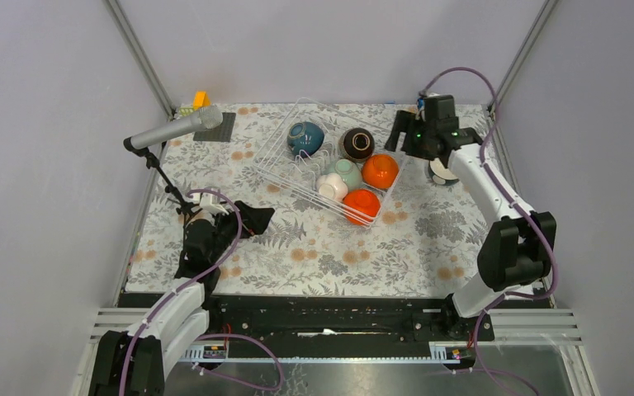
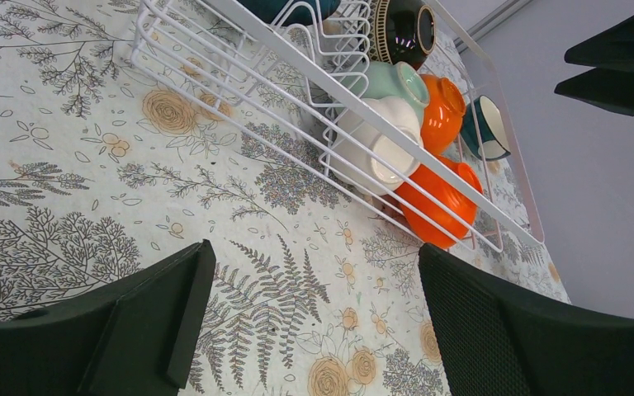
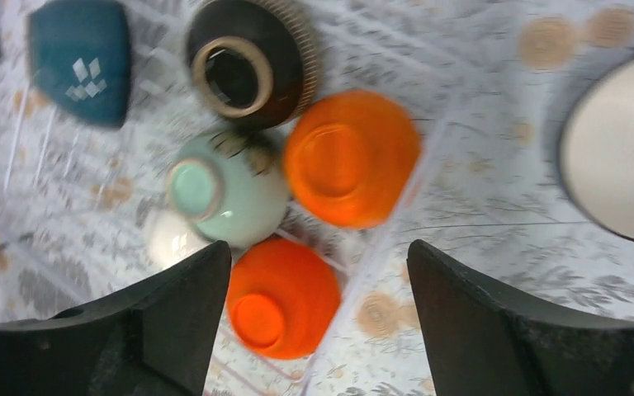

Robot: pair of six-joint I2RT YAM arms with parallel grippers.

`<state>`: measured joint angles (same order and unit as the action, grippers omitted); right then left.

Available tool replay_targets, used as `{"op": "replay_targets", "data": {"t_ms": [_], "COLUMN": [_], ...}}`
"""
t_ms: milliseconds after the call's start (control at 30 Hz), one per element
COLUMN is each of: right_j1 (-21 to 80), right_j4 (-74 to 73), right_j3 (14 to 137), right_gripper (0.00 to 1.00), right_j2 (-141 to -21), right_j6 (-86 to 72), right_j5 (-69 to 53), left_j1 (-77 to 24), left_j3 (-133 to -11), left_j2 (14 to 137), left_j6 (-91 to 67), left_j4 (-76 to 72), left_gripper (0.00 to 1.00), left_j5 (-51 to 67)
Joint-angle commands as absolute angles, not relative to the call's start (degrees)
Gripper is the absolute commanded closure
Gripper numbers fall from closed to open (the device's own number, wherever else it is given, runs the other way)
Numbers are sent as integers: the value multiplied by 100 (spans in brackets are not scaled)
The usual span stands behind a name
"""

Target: Unload the bowls from the dish rack

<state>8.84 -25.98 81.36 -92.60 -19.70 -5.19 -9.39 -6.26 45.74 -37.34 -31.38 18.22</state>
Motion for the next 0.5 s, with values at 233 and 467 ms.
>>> {"op": "replay_targets", "data": {"t_ms": [233, 467], "right_j1": [2248, 2450], "right_j4": [-2150, -1909], "right_j3": [8226, 8093], "right_gripper": [0, 0], "right_j2": [-9123, -9316], "right_j6": [-1957, -2108], "right_j5": [-1018, -1286], "left_j1": [-939, -940], "left_j3": [-573, -475], "left_j2": [4498, 4570], "left_j6": [-3639, -3709], "left_j4": [-3419, -3685], "left_gripper": [1, 1], "left_j5": [1897, 2067]}}
